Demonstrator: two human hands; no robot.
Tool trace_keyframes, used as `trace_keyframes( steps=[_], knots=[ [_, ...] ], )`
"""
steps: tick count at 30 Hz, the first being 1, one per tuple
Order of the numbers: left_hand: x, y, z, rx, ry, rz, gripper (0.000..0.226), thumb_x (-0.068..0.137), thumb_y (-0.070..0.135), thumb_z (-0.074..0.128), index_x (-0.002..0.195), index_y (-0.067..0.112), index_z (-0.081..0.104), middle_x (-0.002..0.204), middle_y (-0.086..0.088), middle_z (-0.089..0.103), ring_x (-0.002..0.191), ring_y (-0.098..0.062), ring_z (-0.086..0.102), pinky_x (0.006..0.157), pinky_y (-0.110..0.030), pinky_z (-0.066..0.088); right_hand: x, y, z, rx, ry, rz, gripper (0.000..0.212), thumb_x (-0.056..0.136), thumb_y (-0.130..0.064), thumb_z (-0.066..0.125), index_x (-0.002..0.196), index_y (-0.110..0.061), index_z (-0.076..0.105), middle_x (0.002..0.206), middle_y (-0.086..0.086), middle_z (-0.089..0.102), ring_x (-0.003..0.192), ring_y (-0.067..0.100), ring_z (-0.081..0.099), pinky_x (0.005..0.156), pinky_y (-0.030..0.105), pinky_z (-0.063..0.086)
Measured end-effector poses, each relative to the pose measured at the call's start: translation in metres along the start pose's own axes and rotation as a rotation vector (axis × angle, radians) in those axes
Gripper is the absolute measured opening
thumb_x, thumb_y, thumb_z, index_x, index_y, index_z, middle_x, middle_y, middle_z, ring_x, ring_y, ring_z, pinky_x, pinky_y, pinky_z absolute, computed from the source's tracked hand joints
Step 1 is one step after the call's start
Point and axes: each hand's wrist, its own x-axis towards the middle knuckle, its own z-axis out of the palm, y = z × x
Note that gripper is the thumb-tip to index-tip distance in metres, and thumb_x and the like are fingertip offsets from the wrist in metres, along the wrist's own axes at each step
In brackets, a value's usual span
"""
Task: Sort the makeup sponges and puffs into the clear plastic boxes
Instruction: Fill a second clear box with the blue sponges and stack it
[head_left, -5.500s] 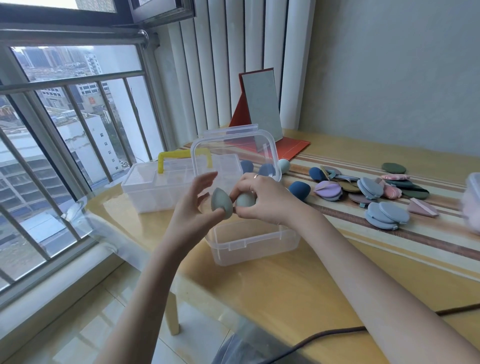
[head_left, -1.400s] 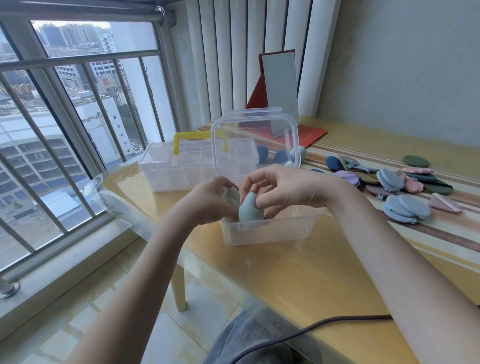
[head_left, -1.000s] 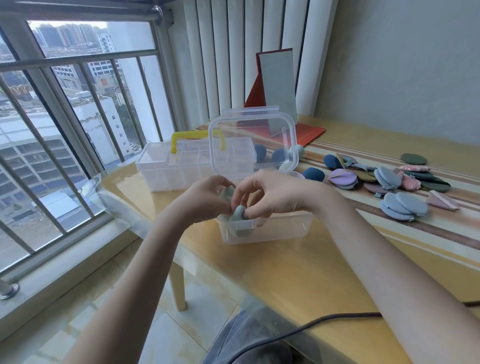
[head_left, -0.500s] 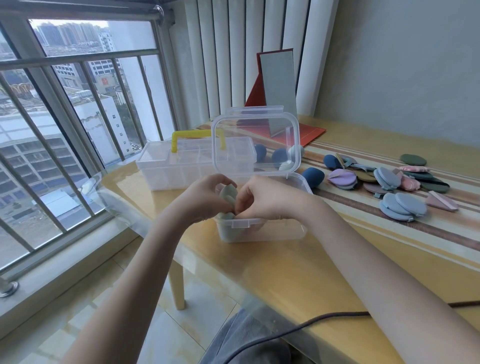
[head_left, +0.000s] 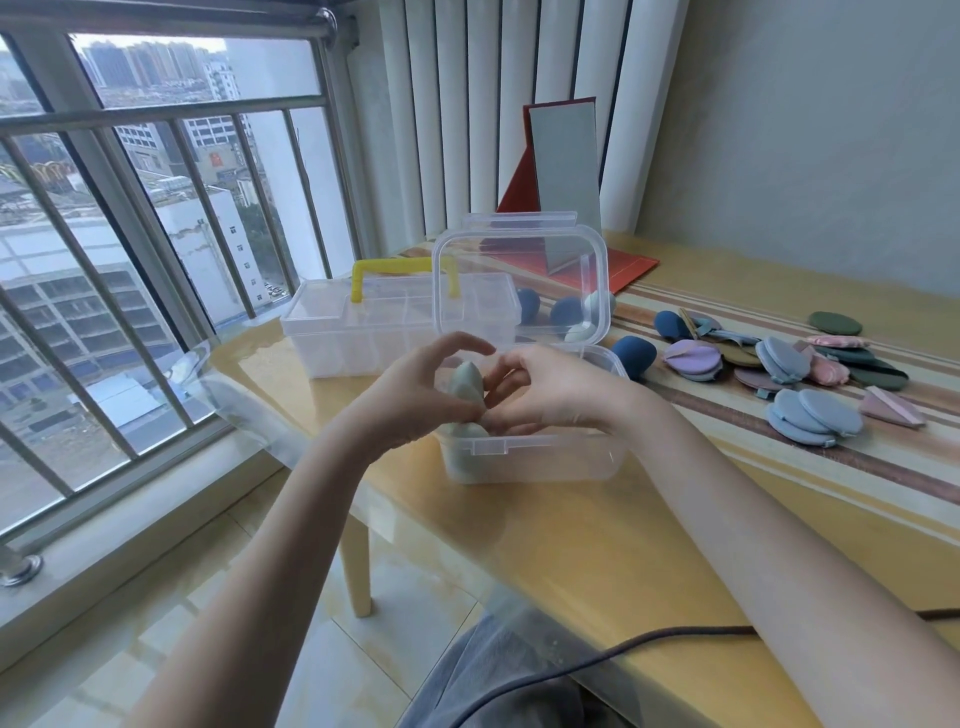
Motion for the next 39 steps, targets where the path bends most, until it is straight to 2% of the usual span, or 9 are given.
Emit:
trace_keyframes(
  steps=[4, 7, 10, 13, 18, 21, 26, 31, 39],
  knots=[
    [-0.008, 0.003, -0.006, -0.1, -0.075, -0.007, 0.053, 0.066, 0.043, 0.08, 0.114, 0.045, 0.056, 0.13, 0.004, 0.049, 0.124, -0.015, 0.045, 0.103, -0.038, 0.042, -0.001, -0.001, 0.002, -0.06, 0.016, -0.023, 0.044, 0.079, -0.019, 0.077, 0.117, -0.019, 0.055, 0.108, -0.001, 0.064, 0.097, 0.014, 0.065, 0.083, 0.033, 0.059],
    [-0.006, 0.003, -0.004, -0.053, -0.154, -0.053, 0.068, 0.069, 0.019, 0.082, 0.123, 0.039, 0.047, 0.116, 0.007, 0.05, 0.102, -0.007, 0.053, 0.082, -0.02, 0.048, -0.004, -0.001, 0.001, -0.111, 0.008, -0.044, 0.04, 0.081, -0.02, 0.075, 0.116, -0.023, 0.054, 0.107, -0.003, 0.062, 0.094, 0.012, 0.064, 0.081, 0.031, 0.059],
    [-0.002, 0.007, 0.001, 0.031, -0.167, -0.111, 0.069, 0.076, 0.003, 0.071, 0.129, 0.034, 0.04, 0.11, 0.001, 0.049, 0.093, -0.01, 0.052, 0.076, -0.021, 0.049, -0.004, 0.0, -0.001, 0.0, 0.086, -0.026, 0.031, 0.085, -0.007, 0.069, 0.113, -0.018, 0.06, 0.106, 0.004, 0.065, 0.091, 0.018, 0.068, 0.078, 0.034, 0.06],
    [-0.001, 0.01, 0.002, 0.092, -0.156, -0.16, 0.073, 0.076, 0.005, 0.07, 0.133, 0.03, 0.034, 0.114, -0.006, 0.05, 0.096, -0.018, 0.053, 0.078, -0.026, 0.051, -0.001, -0.002, 0.0, 0.043, 0.185, -0.085, 0.027, 0.088, -0.001, 0.061, 0.112, -0.014, 0.062, 0.107, 0.006, 0.068, 0.093, 0.015, 0.068, 0.08, 0.028, 0.059],
    [0.0, 0.012, 0.003, 0.097, -0.156, -0.158, 0.075, 0.075, 0.01, 0.076, 0.133, 0.026, 0.032, 0.102, 0.001, 0.049, 0.086, -0.009, 0.051, 0.066, -0.017, 0.048, -0.003, -0.001, -0.001, 0.081, -0.011, -0.047, 0.039, 0.091, 0.005, 0.052, 0.122, -0.018, 0.056, 0.123, -0.002, 0.064, 0.111, 0.009, 0.061, 0.09, 0.028, 0.055],
    [-0.002, 0.01, 0.004, 0.058, -0.14, -0.144, 0.07, 0.074, 0.021, 0.079, 0.128, 0.028, 0.035, 0.097, 0.008, 0.049, 0.085, -0.004, 0.051, 0.063, -0.013, 0.045, -0.002, -0.001, -0.001, 0.068, 0.047, -0.059, 0.037, 0.095, 0.004, 0.047, 0.124, -0.018, 0.057, 0.12, -0.003, 0.063, 0.107, 0.009, 0.063, 0.085, 0.027, 0.057],
    [-0.007, 0.008, 0.006, -0.082, -0.055, -0.087, 0.047, 0.078, 0.035, 0.073, 0.117, 0.033, 0.048, 0.101, 0.011, 0.056, 0.085, 0.002, 0.055, 0.06, -0.008, 0.043, 0.002, -0.001, -0.001, 0.046, 0.225, -0.101, 0.03, 0.097, 0.002, 0.043, 0.111, -0.013, 0.066, 0.109, 0.005, 0.069, 0.092, 0.012, 0.068, 0.077, 0.021, 0.057],
    [-0.003, 0.006, 0.007, -0.044, 0.135, -0.06, 0.015, 0.096, 0.038, 0.047, 0.107, 0.035, 0.057, 0.117, -0.002, 0.057, 0.111, -0.018, 0.053, 0.096, -0.039, 0.045, 0.004, 0.0, -0.003, 0.037, 0.263, -0.122, 0.026, 0.098, -0.002, 0.046, 0.107, -0.015, 0.066, 0.102, 0.005, 0.069, 0.087, 0.012, 0.07, 0.074, 0.02, 0.057],
    [0.0, 0.001, 0.015, 0.237, 0.424, 0.028, 0.014, 0.096, 0.029, 0.049, 0.107, 0.027, 0.057, 0.11, 0.002, 0.046, 0.111, -0.022, 0.049, 0.086, -0.028, 0.033, 0.002, -0.003, -0.003, 0.001, 0.187, -0.134, 0.029, 0.098, -0.001, 0.046, 0.111, -0.016, 0.067, 0.096, -0.007, 0.069, 0.087, 0.01, 0.07, 0.075, 0.02, 0.058]
  ],
)
